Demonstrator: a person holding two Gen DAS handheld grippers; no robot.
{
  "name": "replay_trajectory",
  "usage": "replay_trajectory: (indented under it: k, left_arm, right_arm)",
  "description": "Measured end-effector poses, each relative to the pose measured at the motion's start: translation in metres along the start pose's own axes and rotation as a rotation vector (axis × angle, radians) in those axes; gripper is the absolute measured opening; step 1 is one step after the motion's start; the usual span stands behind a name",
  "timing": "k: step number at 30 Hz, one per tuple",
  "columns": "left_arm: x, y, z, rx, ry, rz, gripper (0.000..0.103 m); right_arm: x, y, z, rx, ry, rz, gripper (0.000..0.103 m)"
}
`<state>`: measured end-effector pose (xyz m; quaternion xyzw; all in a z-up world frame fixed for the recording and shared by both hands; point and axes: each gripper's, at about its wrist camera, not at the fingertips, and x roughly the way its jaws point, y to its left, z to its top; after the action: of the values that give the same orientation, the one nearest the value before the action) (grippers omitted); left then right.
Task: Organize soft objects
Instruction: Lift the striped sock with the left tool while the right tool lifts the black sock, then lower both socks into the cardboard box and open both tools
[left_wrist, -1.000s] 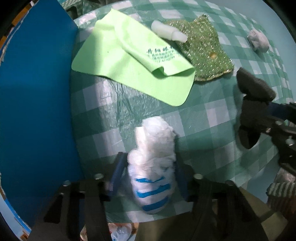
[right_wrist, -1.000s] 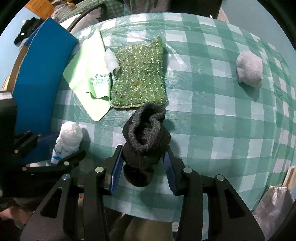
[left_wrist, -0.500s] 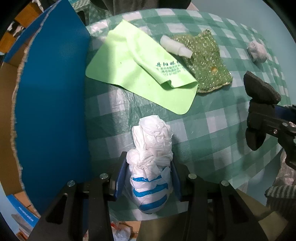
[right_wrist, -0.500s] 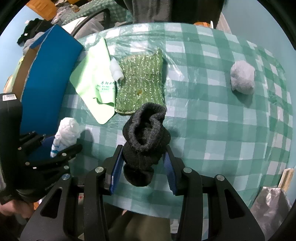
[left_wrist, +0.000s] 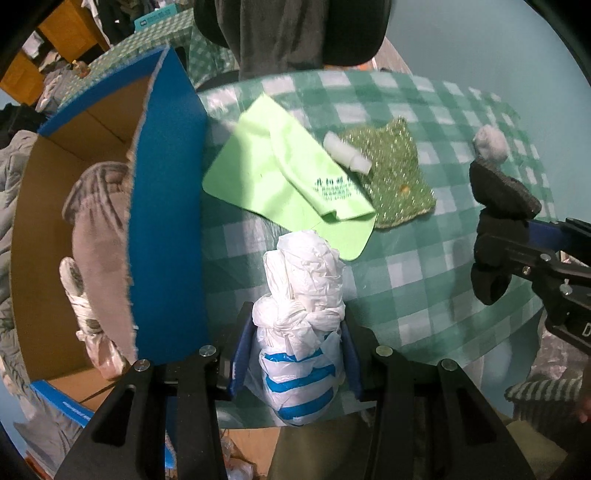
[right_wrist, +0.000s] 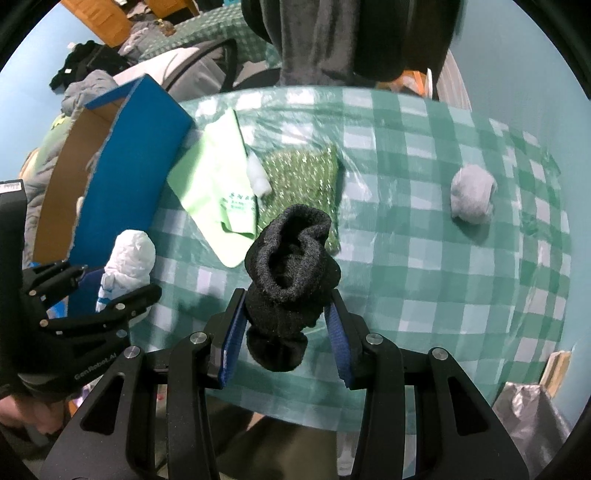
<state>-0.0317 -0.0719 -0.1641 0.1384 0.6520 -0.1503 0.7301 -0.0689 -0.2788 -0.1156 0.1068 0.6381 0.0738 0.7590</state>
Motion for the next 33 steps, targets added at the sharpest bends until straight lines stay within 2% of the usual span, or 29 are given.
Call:
replay_trajectory:
  k: [9, 33]
  left_arm:
    - [-0.036, 0.011, 0.008, -0.037, -0.048, -0.014, 0.043]
    - [-0.068, 0.046, 0.010, -0.141, -0.118, -0.025, 0.043]
  right_arm:
    - [-0.015, 0.011, 0.011, -0.024, -0.030, 0.007, 0.042]
    - [-0.034, 0.054, 0.032, -0.107, -0.066, 0.055, 0.042]
